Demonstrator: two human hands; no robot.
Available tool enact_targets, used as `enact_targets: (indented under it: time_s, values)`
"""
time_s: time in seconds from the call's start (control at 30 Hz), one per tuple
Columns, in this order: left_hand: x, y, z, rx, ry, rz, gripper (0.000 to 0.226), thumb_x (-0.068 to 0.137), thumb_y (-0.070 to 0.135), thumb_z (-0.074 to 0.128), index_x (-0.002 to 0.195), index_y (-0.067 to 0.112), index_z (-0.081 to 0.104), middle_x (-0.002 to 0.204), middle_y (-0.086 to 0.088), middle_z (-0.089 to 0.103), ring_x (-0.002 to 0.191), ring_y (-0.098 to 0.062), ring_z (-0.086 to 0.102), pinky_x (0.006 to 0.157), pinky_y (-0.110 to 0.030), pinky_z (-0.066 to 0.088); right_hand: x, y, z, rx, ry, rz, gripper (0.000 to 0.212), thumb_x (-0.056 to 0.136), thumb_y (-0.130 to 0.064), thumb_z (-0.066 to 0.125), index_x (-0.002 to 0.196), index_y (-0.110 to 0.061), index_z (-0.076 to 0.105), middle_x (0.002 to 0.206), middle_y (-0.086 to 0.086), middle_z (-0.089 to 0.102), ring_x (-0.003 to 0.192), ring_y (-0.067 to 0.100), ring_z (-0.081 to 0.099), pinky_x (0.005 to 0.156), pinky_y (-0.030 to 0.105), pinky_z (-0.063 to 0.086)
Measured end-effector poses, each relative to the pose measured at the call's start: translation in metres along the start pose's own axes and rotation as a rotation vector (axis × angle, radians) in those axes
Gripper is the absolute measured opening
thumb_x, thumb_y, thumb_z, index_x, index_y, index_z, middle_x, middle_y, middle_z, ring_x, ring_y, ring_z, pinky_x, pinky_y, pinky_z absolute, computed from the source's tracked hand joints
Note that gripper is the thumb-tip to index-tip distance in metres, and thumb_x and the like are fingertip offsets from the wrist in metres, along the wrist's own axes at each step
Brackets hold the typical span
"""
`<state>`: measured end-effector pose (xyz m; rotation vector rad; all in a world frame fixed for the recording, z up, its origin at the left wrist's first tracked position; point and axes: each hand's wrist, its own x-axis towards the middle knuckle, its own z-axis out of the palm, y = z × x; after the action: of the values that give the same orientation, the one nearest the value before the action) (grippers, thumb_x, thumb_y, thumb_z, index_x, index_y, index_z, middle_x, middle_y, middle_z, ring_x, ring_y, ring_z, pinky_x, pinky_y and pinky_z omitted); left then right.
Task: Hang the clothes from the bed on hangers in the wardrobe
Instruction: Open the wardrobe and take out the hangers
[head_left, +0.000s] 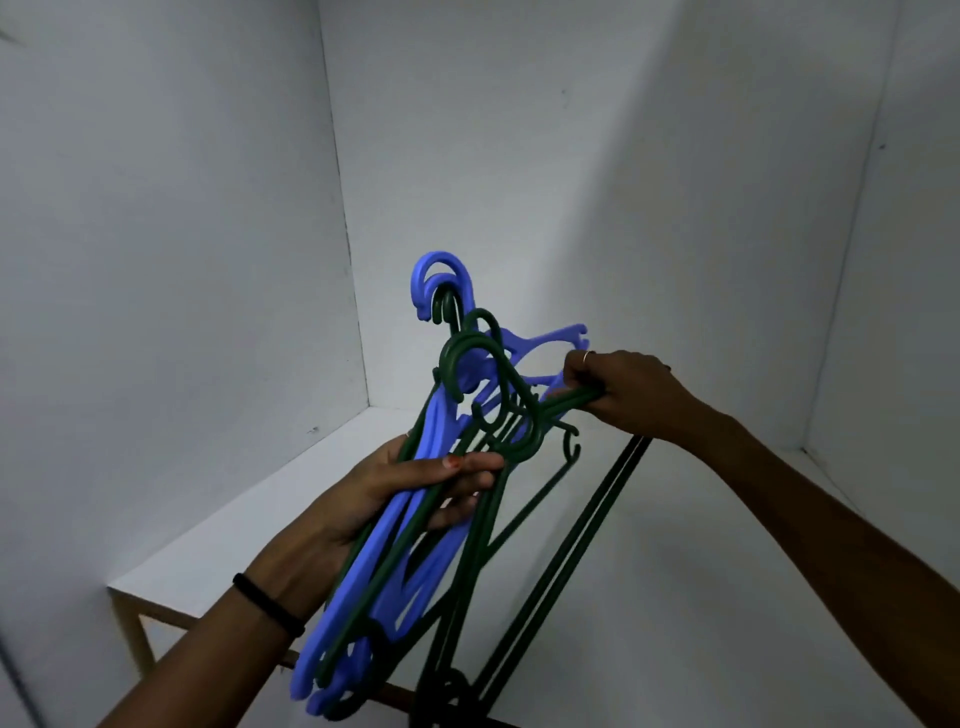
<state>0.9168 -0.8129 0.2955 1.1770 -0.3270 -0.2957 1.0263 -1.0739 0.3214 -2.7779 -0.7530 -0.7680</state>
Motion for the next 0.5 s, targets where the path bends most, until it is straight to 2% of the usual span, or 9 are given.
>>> enact_targets:
  time_s: [0.07, 0.13, 0.27, 0.33, 0.4, 0.5]
  values:
    - [-0.001, -0.003, 0.006, 0.078, -0.052, 0.019, 0.022, 0.078, -0.005, 0.061, 0.084, 0.011, 0.075, 0.095, -0.021, 0.07, 0.071, -0.021, 0.066, 0.059, -0.029, 0.056, 0.002, 0.006, 0.001, 0.017, 0.002, 0.023, 0.015, 0.096, -0.03, 0.055, 0.086, -0.026, 0.045, 0.07, -0.004, 0.054, 0.061, 0.014, 0.048, 0.055, 0.023, 0.032]
    - [0.0, -0.005, 0.009, 0.145, -0.081, 0.036, 0.017, 0.075, -0.002, 0.063, 0.089, 0.006, 0.067, 0.088, -0.019, 0.068, 0.062, -0.02, 0.06, 0.052, -0.025, 0.049, 0.002, 0.01, 0.002, 0.08, -0.032, 0.037, 0.014, 0.098, -0.022, 0.051, 0.085, -0.024, 0.045, 0.069, -0.005, 0.053, 0.061, 0.014, 0.049, 0.06, 0.026, 0.034]
    - [0.007, -0.005, 0.009, 0.217, -0.079, 0.023, 0.015, 0.065, 0.008, 0.072, 0.078, 0.011, 0.067, 0.073, -0.015, 0.061, 0.055, -0.021, 0.056, 0.049, -0.025, 0.047, 0.0, 0.012, 0.001, 0.191, -0.05, 0.026, 0.013, 0.098, -0.012, 0.046, 0.088, -0.014, 0.053, 0.07, -0.002, 0.054, 0.062, 0.01, 0.049, 0.06, 0.024, 0.036]
    - [0.01, -0.004, 0.008, 0.262, -0.066, -0.006, 0.024, 0.066, 0.009, 0.073, 0.089, 0.008, 0.064, 0.076, -0.017, 0.063, 0.06, -0.026, 0.059, 0.054, -0.029, 0.051, 0.001, 0.01, -0.002, 0.277, -0.067, 0.044, 0.013, 0.098, -0.007, 0.045, 0.094, -0.005, 0.057, 0.071, -0.004, 0.055, 0.06, 0.003, 0.049, 0.059, 0.017, 0.036]
    - [0.014, -0.007, 0.006, 0.187, -0.097, -0.045, 0.038, 0.069, 0.001, 0.071, 0.104, 0.003, 0.056, 0.083, -0.02, 0.067, 0.071, -0.032, 0.066, 0.061, -0.032, 0.054, 0.003, 0.008, -0.004, 0.364, -0.056, 0.072, 0.017, 0.098, -0.005, 0.044, 0.09, -0.01, 0.058, 0.07, -0.009, 0.053, 0.059, -0.002, 0.051, 0.057, 0.011, 0.035]
    - [0.014, -0.011, 0.011, 0.078, -0.141, -0.035, 0.044, 0.081, -0.006, 0.059, 0.123, 0.003, 0.052, 0.104, -0.018, 0.071, 0.084, -0.033, 0.071, 0.067, -0.033, 0.058, 0.006, 0.006, -0.005, 0.369, -0.022, 0.089, 0.025, 0.098, -0.009, 0.043, 0.079, -0.021, 0.053, 0.069, -0.004, 0.053, 0.06, 0.004, 0.048, 0.059, 0.02, 0.035]
